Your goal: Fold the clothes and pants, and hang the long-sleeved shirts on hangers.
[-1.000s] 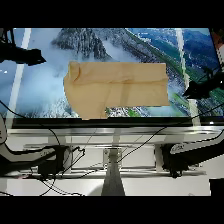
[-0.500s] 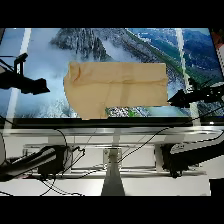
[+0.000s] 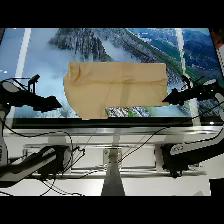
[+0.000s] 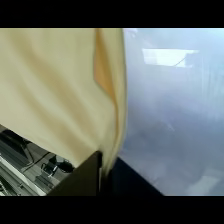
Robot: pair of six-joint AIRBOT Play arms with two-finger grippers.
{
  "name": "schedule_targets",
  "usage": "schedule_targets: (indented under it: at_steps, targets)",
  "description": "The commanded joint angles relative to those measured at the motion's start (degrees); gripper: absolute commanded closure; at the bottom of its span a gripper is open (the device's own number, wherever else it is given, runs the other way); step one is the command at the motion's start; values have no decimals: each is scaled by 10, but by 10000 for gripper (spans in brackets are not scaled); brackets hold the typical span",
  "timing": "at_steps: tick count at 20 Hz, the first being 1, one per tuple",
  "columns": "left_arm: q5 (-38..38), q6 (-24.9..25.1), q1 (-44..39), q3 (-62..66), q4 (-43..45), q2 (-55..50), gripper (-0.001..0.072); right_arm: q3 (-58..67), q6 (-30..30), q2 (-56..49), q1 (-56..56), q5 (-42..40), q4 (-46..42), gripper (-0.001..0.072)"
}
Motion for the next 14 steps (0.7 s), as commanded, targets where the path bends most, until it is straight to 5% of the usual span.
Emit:
schedule_targets:
  at_steps: [1, 3, 10, 14]
  targets:
    - [7, 41, -1, -45, -69, -2, 288, 0, -11, 0, 6, 14, 2, 701]
    - [13, 79, -12, -70, -92, -11, 290, 0, -10, 0, 6, 13, 2, 702]
    - [135, 83, -135, -110, -137, -64, 290, 0, -10, 0, 6, 13, 2, 702]
    - [163, 83, -178, -110, -188, -83, 366, 0, -10, 0, 6, 9, 2, 702]
